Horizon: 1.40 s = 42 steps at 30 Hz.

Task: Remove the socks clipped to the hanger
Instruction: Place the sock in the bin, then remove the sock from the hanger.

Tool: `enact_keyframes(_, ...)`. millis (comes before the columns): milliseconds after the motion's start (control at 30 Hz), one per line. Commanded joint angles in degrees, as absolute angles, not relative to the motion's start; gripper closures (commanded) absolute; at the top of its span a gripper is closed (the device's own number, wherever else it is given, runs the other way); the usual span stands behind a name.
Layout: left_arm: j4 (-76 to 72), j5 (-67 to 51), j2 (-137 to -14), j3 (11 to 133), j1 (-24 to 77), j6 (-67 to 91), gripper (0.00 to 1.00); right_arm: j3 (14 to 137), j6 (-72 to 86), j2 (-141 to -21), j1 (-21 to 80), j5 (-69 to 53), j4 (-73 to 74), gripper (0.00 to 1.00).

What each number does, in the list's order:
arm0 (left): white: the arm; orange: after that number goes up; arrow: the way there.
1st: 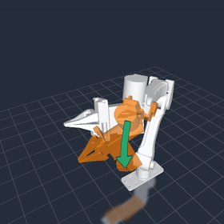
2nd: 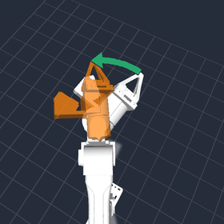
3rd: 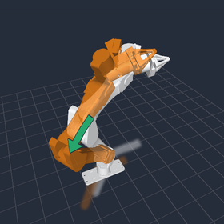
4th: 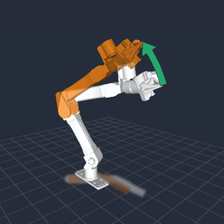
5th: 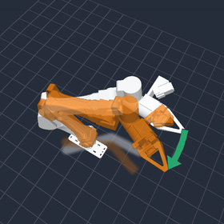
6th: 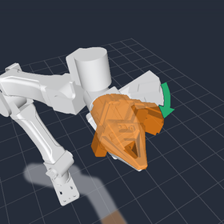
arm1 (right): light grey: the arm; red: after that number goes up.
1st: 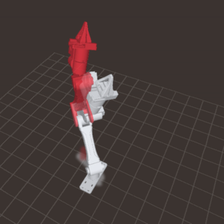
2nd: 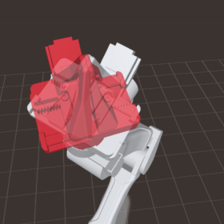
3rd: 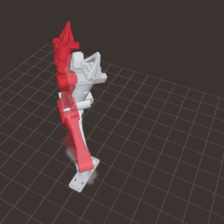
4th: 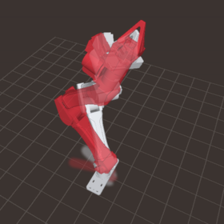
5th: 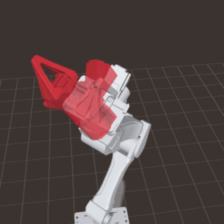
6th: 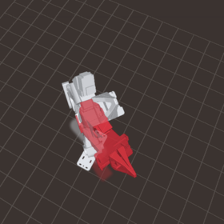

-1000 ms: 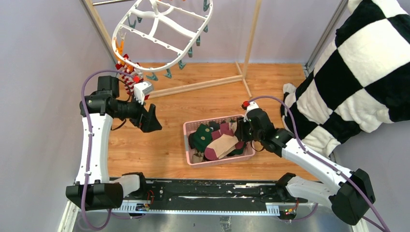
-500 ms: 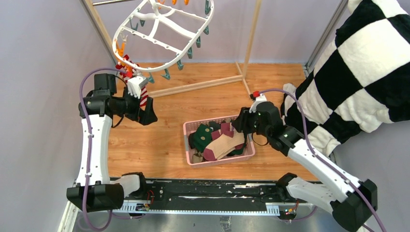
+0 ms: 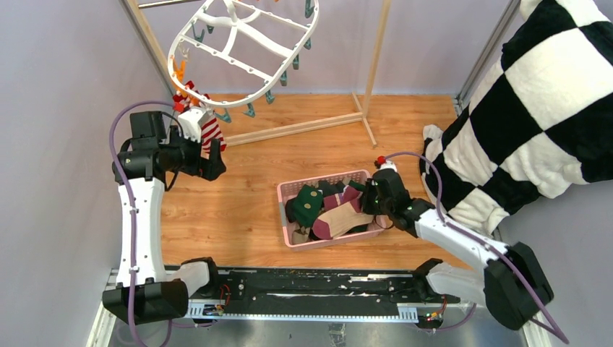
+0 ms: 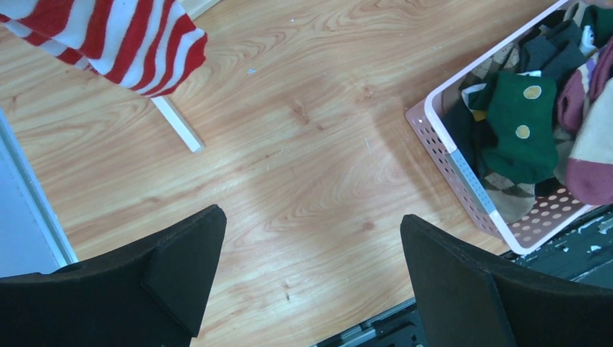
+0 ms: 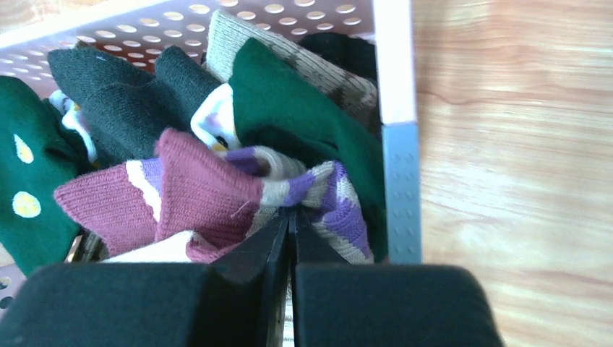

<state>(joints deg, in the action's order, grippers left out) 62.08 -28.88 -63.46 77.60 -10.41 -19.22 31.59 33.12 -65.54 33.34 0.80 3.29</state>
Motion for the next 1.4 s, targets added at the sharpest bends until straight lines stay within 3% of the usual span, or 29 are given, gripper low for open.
enact_keyframes(0,58.19,-30.49,-63.0,74.8,-10.81,-19.88,0.0,30.2,31.86,-56.45,32.69,10.23,8.38,0.9)
enact_keyframes(67,54.02,-30.55,-61.83,72.47,-10.81,-19.15,0.0,32.09,31.11,-52.34,32.67,9.61,9.84,0.85)
enact_keyframes(233,42.68,-25.21,-61.82,69.66,-10.8,-15.26,0.0,37.17,29.17,-46.39,33.0,6.01,10.38,0.59)
enact_keyframes(333,35.92,-19.84,-62.87,68.33,-10.79,-13.12,0.01,39.36,29.05,-46.27,33.95,5.01,10.36,0.54)
enact_keyframes(667,26.25,-16.34,-66.89,67.28,-11.28,-13.64,0.22,38.6,30.78,-43.34,35.52,3.87,8.9,0.6)
enact_keyframes(1067,20.2,-28.42,-73.26,65.76,-12.86,-11.34,0.25,39.92,32.26,-35.91,35.77,3.86,13.85,0.66)
enact_keyframes(1367,19.32,-34.3,-75.63,66.16,-13.96,-7.24,0.53,40.61,32.6,-33.09,35.83,4.72,17.2,0.69)
